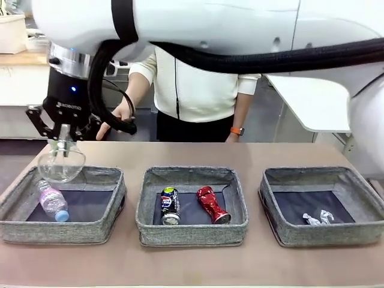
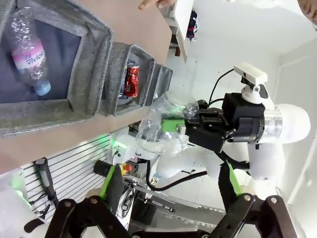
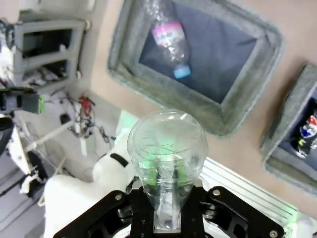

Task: Sort the waste into the appropriate baskets.
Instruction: Place the picked waste into the Fabric basket indicated by the person.

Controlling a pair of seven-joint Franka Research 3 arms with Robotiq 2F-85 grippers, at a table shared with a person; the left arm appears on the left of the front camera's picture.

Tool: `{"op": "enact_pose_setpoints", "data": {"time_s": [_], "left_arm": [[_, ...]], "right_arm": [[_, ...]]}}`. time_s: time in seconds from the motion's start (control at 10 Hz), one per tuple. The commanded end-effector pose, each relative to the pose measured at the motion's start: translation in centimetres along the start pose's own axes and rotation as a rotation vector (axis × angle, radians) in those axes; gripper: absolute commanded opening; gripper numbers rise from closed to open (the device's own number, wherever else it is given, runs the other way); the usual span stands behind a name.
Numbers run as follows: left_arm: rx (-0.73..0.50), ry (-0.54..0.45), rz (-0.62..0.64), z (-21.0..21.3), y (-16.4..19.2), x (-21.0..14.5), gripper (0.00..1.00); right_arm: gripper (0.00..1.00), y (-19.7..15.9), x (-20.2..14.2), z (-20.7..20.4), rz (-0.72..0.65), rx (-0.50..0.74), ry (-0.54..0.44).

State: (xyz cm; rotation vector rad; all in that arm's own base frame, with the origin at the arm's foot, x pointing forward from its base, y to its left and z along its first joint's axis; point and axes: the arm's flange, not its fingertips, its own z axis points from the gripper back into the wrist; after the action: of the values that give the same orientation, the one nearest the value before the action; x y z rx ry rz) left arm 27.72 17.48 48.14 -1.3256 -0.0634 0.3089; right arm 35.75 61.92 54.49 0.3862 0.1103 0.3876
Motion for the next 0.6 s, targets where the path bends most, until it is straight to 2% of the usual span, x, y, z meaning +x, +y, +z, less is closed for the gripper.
{"op": "enact_pose_setpoints", "data": {"time_s": [0.0, 0.3, 0.5], "left_arm": [[-0.016, -0.005, -0.006, -0.9, -0.3, 0.2, 1.00], [-0.016, -0.005, -0.006, -0.9, -0.3, 0.2, 1.00], [-0.016, -0.005, -0.006, -0.9, -0.3, 0.2, 1.00]], "right_arm": [[0.15, 0.0, 0.4, -1.5, 0.049, -0.025, -0.028], [0.15, 0.4, 1.3, -4.7, 0.098, -0.003, -0.158], [0.15, -0.1, 1.4, -4.8, 0.086, -0.008, -0.161]]}}
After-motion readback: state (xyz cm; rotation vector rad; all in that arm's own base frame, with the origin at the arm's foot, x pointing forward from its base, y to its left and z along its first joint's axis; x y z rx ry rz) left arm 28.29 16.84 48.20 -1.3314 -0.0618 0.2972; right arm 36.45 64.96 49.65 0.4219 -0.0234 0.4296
